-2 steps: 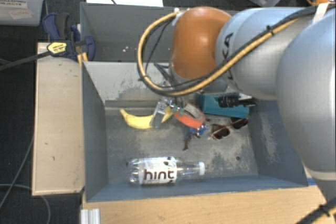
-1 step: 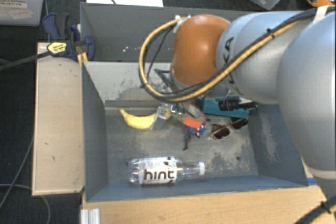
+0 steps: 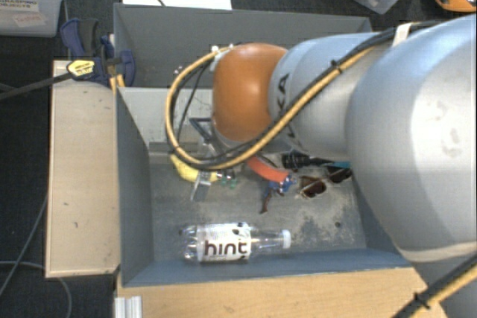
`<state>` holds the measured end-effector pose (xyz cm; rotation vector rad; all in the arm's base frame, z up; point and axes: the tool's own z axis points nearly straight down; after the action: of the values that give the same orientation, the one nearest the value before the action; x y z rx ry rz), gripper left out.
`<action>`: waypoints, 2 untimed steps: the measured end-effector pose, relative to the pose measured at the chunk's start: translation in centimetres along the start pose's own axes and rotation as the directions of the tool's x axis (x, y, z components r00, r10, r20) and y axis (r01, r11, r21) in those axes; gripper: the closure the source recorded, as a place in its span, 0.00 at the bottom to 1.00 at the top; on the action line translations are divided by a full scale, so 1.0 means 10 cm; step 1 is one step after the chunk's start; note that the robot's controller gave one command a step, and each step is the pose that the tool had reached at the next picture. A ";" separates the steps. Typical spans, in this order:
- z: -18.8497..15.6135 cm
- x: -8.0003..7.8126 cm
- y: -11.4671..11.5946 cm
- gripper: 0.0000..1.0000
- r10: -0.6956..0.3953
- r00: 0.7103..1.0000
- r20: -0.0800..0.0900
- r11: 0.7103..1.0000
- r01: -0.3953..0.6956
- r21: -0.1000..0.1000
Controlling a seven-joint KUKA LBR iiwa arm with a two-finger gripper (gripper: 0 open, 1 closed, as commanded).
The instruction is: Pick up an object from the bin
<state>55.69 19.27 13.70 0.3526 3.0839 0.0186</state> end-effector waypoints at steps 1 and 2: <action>-0.96 -0.07 -0.31 0.00 0.084 0.996 -0.005 0.996 -0.084 0.006; -1.32 -0.24 -0.38 0.00 0.059 0.998 -0.001 0.998 -0.059 0.000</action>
Offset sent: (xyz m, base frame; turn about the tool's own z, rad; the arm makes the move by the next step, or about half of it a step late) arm 0.0090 -0.0430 0.1306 0.0584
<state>56.69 14.94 26.91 0.4433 3.0739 0.0204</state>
